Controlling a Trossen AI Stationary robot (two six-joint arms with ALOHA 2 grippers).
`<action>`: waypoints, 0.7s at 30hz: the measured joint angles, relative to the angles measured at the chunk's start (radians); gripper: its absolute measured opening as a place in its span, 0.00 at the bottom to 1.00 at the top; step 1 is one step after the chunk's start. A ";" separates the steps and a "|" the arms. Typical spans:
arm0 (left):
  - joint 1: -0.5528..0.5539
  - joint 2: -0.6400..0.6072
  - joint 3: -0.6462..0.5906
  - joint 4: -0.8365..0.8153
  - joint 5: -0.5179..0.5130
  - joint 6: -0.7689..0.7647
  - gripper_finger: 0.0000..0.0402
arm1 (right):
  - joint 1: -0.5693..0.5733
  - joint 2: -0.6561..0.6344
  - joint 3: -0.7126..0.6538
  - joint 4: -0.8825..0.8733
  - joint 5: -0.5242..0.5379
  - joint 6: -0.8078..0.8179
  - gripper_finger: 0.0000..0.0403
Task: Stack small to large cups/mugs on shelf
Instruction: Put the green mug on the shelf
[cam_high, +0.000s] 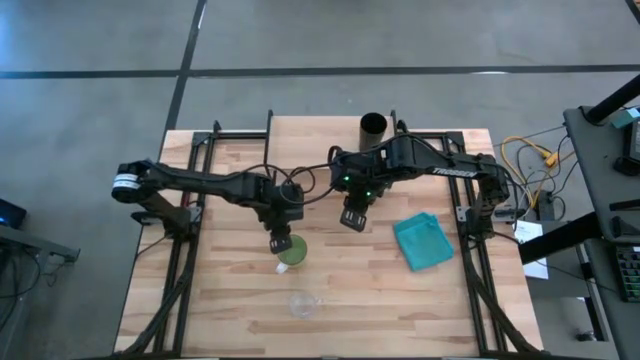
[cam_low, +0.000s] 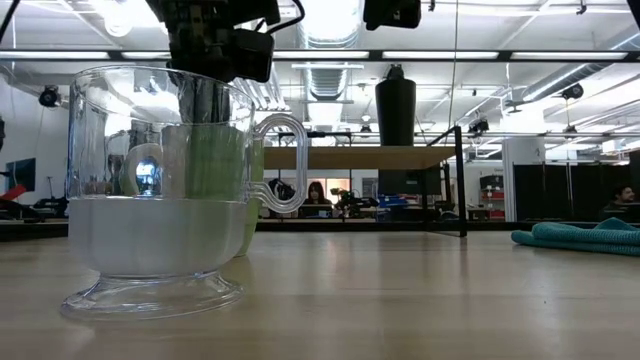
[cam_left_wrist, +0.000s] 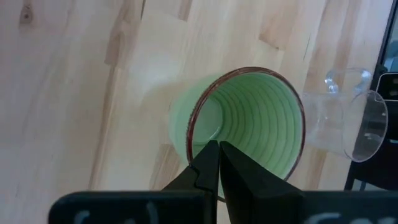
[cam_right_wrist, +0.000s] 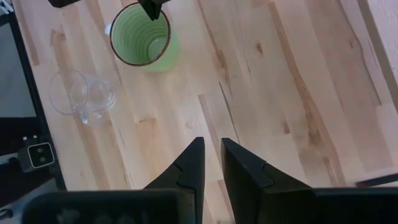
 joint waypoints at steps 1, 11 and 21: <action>0.000 -0.004 0.000 0.000 -0.003 0.000 0.00 | 0.000 0.000 0.000 0.000 0.000 0.000 0.12; 0.002 0.007 0.000 0.003 -0.032 0.025 0.00 | 0.000 0.000 0.000 0.000 0.000 0.000 0.12; 0.002 0.007 -0.003 0.031 -0.042 0.027 0.00 | 0.000 0.000 0.000 0.001 0.000 0.000 0.12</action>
